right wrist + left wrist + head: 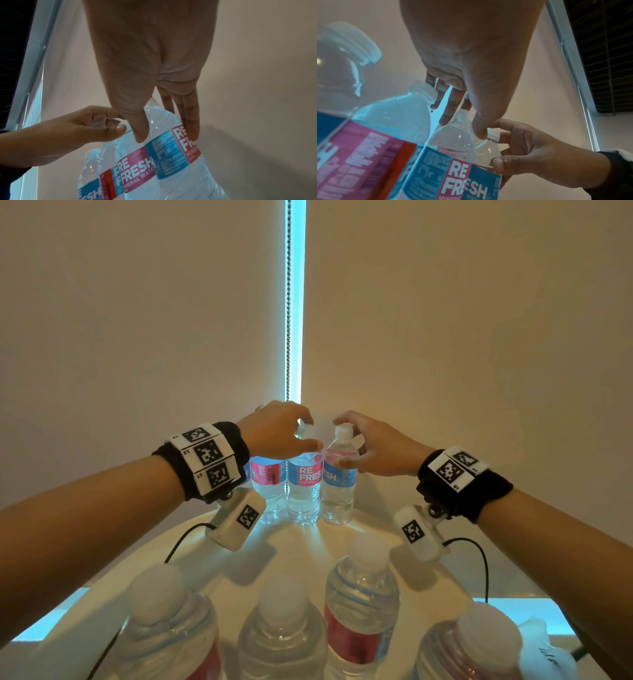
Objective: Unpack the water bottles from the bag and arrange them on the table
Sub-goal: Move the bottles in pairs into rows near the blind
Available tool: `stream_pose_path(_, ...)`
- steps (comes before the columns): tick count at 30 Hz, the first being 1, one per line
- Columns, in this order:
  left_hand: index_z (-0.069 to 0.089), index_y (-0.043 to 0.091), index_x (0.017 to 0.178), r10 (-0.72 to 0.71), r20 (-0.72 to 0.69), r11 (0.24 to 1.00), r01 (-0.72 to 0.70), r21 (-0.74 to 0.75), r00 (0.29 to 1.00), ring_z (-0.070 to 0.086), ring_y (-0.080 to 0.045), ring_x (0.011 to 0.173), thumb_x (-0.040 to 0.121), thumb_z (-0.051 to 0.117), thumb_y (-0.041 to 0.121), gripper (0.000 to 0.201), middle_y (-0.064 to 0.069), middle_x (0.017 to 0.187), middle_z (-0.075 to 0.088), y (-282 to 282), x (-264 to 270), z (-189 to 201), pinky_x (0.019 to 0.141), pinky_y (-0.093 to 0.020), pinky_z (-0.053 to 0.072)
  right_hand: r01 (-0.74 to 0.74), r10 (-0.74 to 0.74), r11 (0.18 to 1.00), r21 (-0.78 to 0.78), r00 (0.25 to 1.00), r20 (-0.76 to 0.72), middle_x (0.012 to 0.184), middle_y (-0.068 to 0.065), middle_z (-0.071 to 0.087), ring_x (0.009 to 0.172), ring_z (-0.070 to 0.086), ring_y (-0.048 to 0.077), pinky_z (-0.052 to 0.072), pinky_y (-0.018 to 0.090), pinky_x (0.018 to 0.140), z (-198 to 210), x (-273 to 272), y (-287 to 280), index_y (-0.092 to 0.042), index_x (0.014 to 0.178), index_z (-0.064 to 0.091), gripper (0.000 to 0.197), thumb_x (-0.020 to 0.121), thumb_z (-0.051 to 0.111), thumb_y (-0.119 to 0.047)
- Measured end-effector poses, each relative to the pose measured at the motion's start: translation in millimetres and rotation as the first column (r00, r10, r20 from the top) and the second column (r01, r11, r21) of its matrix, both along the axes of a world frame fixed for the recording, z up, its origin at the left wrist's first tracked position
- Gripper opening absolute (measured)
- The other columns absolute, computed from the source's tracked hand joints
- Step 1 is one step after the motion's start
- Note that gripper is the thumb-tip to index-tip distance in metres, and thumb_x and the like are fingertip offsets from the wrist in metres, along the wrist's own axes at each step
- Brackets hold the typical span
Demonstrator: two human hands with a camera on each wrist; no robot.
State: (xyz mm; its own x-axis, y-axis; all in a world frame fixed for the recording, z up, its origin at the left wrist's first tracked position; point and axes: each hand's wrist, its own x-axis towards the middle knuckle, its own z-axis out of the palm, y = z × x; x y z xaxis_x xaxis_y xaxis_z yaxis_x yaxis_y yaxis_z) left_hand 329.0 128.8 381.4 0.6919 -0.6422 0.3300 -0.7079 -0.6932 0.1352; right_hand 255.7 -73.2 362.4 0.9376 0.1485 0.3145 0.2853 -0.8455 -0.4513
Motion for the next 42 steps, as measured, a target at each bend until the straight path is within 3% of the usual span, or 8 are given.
stream_pose_path(3, 0.061, 0.021, 0.128, -0.013, 0.019, 0.997, 0.014, -0.075, 1.0, 0.063, -0.016, 0.109, 0.085, 0.066, 0.053, 0.054, 0.0, 0.124, 0.067, 10, -5, 3, 0.097, -0.033, 0.048, 0.024, -0.024, 1.0, 0.01, 1.0, -0.003, 0.121, 0.006, 0.058, 0.076, 0.06, 0.006, 0.054, 0.026, 0.075, 0, 0, -1, -0.019, 0.138, 0.044, 0.068, 0.081, 0.08, -0.03)
stream_pose_path(10, 0.072, 0.016, 0.109, -0.098, 0.106, 0.959, 0.122, -0.257, 0.99, 0.067, -0.008, 0.099, 0.084, 0.072, 0.041, 0.035, 0.004, 0.108, 0.074, 56, -30, 31, 0.081, -0.011, 0.045, 0.116, -0.114, 0.991, -0.06, 0.993, 0.03, 0.14, 0.009, 0.052, 0.116, 0.057, 0.021, 0.049, 0.036, 0.097, 1, -16, -1, -0.016, 0.144, 0.041, 0.081, 0.077, 0.078, -0.043)
stream_pose_path(13, 0.073, 0.02, 0.106, -0.12, 0.062, 0.948, 0.133, -0.288, 0.991, 0.069, -0.003, 0.095, 0.084, 0.071, 0.04, 0.031, 0.008, 0.103, 0.075, 87, -55, 46, 0.091, -0.027, 0.053, 0.121, -0.109, 0.99, -0.072, 0.983, 0.146, 0.138, 0.008, 0.053, 0.118, 0.056, 0.023, 0.047, 0.03, 0.088, 8, -40, -3, -0.016, 0.139, 0.048, 0.074, 0.076, 0.079, -0.039)
stream_pose_path(16, 0.074, 0.019, 0.102, -0.144, 0.01, 0.923, 0.138, -0.36, 0.99, 0.072, -0.001, 0.092, 0.079, 0.071, 0.04, 0.032, 0.007, 0.094, 0.078, 118, -82, 54, 0.092, -0.026, 0.053, 0.037, -0.038, 0.999, 0.009, 0.979, 0.2, 0.129, 0.002, 0.059, 0.11, 0.062, 0.022, 0.058, 0.04, 0.085, 18, -74, -6, -0.026, 0.125, 0.056, 0.054, 0.076, 0.077, -0.037)
stream_pose_path(23, 0.071, 0.028, 0.107, -0.265, -0.074, 0.898, 0.218, -0.382, 0.961, 0.075, -0.01, 0.091, 0.079, 0.064, 0.064, 0.046, 0.007, 0.098, 0.078, 182, -132, 42, 0.089, -0.024, 0.056, -0.406, 0.416, 0.844, 0.35, 0.908, 0.05, 0.122, 0.007, 0.067, 0.104, 0.069, 0.034, 0.059, 0.044, 0.085, 36, -145, 1, -0.019, 0.122, 0.06, 0.055, 0.074, 0.081, -0.036)
stream_pose_path(32, 0.064, 0.03, 0.12, -0.387, -0.385, 0.906, 0.268, -0.326, 0.838, 0.072, -0.018, 0.104, 0.077, 0.069, 0.06, 0.053, 0.0, 0.114, 0.075, 189, -158, 0, 0.091, -0.029, 0.056, -0.485, 0.521, 0.854, 0.19, 0.781, -0.346, 0.129, 0.0, 0.064, 0.114, 0.065, 0.029, 0.057, 0.051, 0.09, 32, -149, 32, -0.029, 0.128, 0.059, 0.059, 0.077, 0.083, -0.012)
stream_pose_path(38, 0.062, 0.024, 0.127, -0.456, -0.501, 0.889, 0.348, -0.297, 0.736, 0.069, -0.019, 0.112, 0.077, 0.076, 0.038, 0.053, 0.001, 0.122, 0.071, 186, -166, 4, 0.09, -0.029, 0.057, -0.513, 0.509, 0.851, 0.117, 0.746, -0.43, 0.124, -0.011, 0.067, 0.111, 0.067, 0.015, 0.06, 0.031, 0.08, 32, -148, 51, -0.032, 0.121, 0.064, 0.06, 0.07, 0.088, -0.011)
stream_pose_path(42, 0.068, 0.013, 0.116, -0.485, -0.508, 0.872, 0.346, -0.347, 0.712, 0.072, -0.026, 0.104, 0.084, 0.073, 0.011, 0.032, -0.009, 0.115, 0.072, 182, -163, -2, 0.083, -0.031, 0.059, -0.51, 0.513, 0.852, 0.122, 0.762, -0.396, 0.118, -0.003, 0.07, 0.106, 0.07, 0.02, 0.062, 0.048, 0.078, 29, -145, 48, -0.019, 0.118, 0.065, 0.051, 0.073, 0.086, -0.008)
